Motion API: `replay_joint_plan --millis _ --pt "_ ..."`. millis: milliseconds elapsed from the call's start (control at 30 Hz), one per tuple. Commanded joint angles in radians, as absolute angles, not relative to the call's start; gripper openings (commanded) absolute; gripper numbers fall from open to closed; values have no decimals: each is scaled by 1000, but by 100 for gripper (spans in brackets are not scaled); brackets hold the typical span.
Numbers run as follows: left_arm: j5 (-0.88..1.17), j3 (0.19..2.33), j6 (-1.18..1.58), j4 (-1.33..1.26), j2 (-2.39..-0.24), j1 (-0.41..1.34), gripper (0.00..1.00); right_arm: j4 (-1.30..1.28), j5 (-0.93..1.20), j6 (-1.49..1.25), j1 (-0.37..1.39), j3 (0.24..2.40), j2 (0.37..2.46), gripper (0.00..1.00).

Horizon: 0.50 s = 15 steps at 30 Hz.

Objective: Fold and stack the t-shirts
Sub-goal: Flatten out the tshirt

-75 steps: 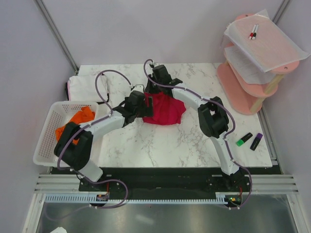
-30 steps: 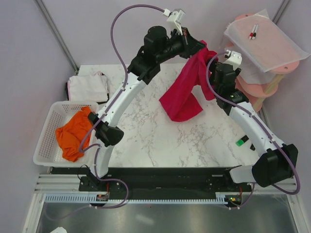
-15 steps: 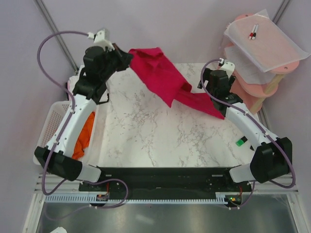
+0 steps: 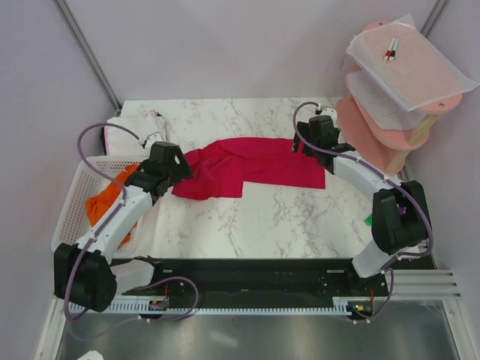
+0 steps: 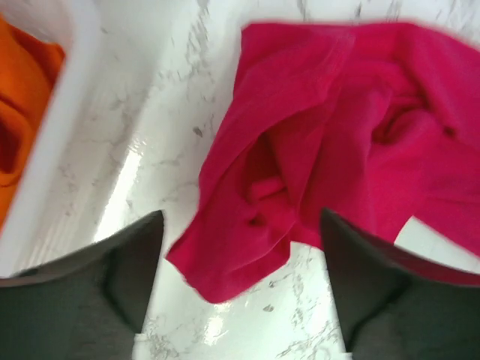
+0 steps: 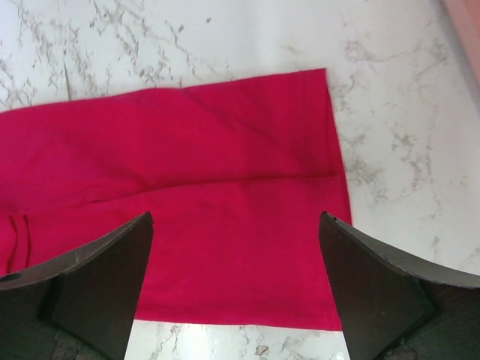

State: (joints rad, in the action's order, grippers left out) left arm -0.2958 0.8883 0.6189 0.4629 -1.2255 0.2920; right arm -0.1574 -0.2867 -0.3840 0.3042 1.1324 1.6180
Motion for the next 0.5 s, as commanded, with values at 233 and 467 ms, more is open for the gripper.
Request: replay_joint_plan --millis 233,467 --pt "-143 988 447 281 -1216 322 99 -72 -101 -422 302 1157 1796 98" --pt "-89 1175 419 318 -1561 380 97 -64 -83 -428 302 1198 1876 98"
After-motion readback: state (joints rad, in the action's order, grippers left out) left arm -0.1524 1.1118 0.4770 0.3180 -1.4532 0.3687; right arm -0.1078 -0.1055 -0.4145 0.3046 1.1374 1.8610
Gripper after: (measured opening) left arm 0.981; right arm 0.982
